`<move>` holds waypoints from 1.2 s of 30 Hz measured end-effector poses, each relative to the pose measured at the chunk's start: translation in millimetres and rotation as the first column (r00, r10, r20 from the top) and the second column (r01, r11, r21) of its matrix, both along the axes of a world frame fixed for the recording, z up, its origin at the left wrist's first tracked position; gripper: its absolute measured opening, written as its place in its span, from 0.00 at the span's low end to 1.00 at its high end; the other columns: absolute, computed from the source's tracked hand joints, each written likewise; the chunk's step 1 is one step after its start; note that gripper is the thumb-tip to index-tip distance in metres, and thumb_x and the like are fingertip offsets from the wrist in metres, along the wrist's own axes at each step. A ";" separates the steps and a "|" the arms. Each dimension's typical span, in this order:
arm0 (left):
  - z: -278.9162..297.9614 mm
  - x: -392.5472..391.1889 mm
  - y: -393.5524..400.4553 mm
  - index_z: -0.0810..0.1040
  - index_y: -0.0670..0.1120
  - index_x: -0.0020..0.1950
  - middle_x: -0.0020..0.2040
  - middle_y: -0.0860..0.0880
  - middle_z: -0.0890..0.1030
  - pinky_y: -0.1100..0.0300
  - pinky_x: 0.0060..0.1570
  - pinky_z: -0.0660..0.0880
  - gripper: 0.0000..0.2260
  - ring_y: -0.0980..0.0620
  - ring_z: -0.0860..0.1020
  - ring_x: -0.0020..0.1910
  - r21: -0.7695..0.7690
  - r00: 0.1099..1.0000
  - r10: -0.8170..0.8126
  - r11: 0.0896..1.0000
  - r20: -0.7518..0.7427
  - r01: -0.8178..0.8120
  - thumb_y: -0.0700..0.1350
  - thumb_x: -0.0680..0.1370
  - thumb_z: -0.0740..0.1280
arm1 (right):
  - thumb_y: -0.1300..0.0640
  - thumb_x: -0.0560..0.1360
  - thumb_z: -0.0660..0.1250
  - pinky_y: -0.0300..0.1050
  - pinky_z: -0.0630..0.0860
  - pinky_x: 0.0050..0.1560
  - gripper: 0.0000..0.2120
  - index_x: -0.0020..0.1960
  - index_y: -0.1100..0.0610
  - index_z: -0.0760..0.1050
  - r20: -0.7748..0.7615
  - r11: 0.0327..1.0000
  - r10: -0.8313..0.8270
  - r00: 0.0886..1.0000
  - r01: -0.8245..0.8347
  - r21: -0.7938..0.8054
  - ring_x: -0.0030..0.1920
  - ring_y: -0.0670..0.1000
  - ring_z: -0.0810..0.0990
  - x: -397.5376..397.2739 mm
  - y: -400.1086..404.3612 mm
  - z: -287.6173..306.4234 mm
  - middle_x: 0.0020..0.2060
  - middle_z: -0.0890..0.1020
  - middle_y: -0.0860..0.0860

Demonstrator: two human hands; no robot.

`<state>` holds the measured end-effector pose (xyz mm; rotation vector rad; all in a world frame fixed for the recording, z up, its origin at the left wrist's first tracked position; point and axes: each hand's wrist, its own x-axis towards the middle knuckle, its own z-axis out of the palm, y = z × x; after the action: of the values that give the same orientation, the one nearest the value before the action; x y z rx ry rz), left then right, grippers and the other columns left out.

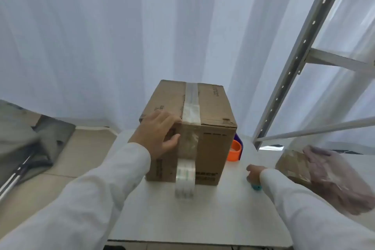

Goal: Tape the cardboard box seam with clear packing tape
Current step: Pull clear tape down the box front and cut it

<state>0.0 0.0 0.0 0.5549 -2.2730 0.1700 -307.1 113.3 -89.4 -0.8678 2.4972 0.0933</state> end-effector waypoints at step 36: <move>-24.9 -22.0 33.4 0.79 0.43 0.46 0.31 0.48 0.85 0.62 0.30 0.81 0.14 0.53 0.84 0.28 0.934 0.991 -0.051 -0.331 0.123 -0.133 0.53 0.77 0.64 | 0.54 0.79 0.58 0.38 0.71 0.40 0.05 0.52 0.53 0.70 -0.363 0.152 0.308 0.879 -0.422 -0.894 0.39 0.51 0.75 125.0 -5.8 152.6 0.39 0.74 0.48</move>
<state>-22.0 33.4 -24.9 1.4820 -1.8387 -2.0943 -182.1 107.4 63.2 -1.9850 2.1173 -1.4790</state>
